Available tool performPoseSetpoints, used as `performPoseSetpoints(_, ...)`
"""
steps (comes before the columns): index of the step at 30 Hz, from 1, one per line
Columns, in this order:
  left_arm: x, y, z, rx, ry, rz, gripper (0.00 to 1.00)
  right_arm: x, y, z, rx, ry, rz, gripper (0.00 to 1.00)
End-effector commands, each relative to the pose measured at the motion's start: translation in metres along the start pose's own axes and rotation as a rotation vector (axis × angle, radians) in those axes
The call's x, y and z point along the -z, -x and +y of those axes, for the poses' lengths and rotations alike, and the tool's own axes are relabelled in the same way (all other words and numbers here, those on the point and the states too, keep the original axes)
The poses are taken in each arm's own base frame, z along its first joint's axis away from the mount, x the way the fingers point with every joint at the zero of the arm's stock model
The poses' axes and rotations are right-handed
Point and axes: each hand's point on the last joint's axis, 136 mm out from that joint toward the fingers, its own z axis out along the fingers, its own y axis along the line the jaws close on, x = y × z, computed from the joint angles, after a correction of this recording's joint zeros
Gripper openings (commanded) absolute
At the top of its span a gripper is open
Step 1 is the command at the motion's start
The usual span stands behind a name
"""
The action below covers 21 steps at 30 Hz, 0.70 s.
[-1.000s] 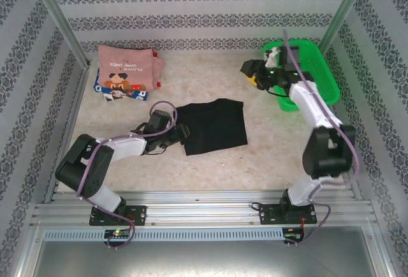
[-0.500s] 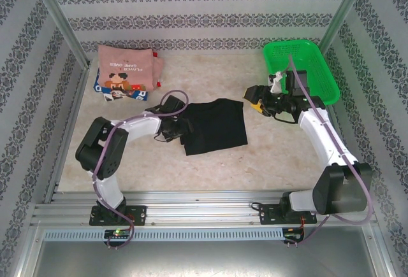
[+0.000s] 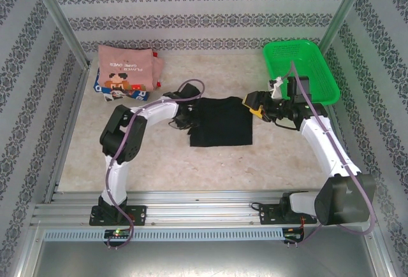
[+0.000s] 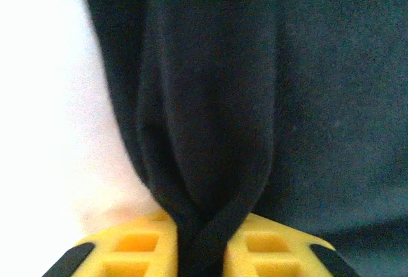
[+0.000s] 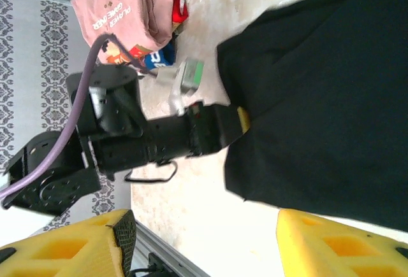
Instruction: Fold and stack the t-shirts
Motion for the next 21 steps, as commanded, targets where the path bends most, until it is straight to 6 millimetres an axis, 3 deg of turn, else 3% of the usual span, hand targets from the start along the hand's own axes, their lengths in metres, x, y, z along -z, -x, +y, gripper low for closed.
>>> performPoseSetpoints(1,-0.004,0.011,-0.038,-0.177,-0.093,-0.048,0.15,0.008,-0.009,0.007,0.029,0.023,0.015,0.61)
performPoseSetpoints(6,0.024,0.033,-0.031,-0.307,0.01,-0.123,0.0,0.011,-0.01,0.001,0.012,0.013,0.002,0.6)
performPoseSetpoints(10,0.066,0.063,-0.025,-0.403,0.115,-0.238,0.0,0.013,-0.009,0.004,0.024,0.014,-0.006,0.63)
performPoseSetpoints(12,0.09,0.08,-0.023,-0.447,0.155,-0.299,0.0,0.015,-0.008,0.006,0.029,0.023,-0.013,0.7)
performPoseSetpoints(17,0.143,0.119,-0.021,-0.591,0.252,-0.425,0.0,0.025,-0.003,0.033,0.079,0.138,-0.075,0.85)
performPoseSetpoints(21,0.167,0.145,-0.018,-0.662,0.296,-0.491,0.0,0.048,-0.004,0.066,0.181,0.21,-0.16,0.98)
